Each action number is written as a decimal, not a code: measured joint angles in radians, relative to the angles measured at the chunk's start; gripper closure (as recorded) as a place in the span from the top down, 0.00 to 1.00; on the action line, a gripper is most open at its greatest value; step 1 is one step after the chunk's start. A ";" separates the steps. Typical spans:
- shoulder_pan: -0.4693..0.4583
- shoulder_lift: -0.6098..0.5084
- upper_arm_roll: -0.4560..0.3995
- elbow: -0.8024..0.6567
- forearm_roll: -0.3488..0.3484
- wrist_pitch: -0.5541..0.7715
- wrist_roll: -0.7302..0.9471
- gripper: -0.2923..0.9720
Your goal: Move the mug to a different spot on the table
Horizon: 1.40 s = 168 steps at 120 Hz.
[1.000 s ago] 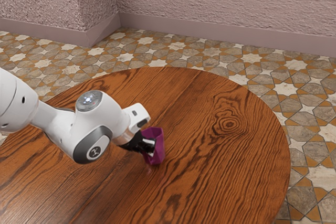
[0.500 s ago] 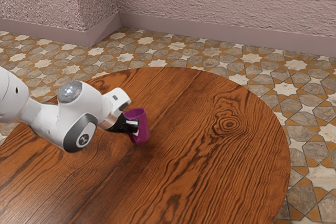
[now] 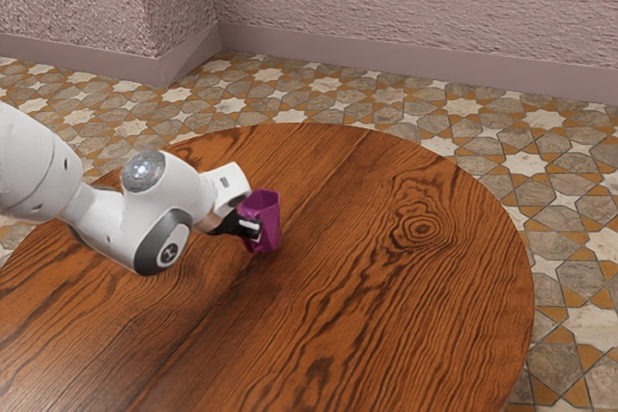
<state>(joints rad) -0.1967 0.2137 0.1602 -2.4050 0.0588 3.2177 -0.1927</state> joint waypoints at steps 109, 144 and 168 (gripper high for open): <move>-0.011 0.055 -0.002 0.009 0.009 0.030 0.112 0.46; -0.012 -0.001 -0.002 0.005 0.009 0.004 0.121 0.61; -0.012 -0.219 -0.004 0.101 0.008 -0.294 0.125 0.70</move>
<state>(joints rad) -0.2088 -0.0056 0.1557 -2.3042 0.0669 2.9236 -0.0676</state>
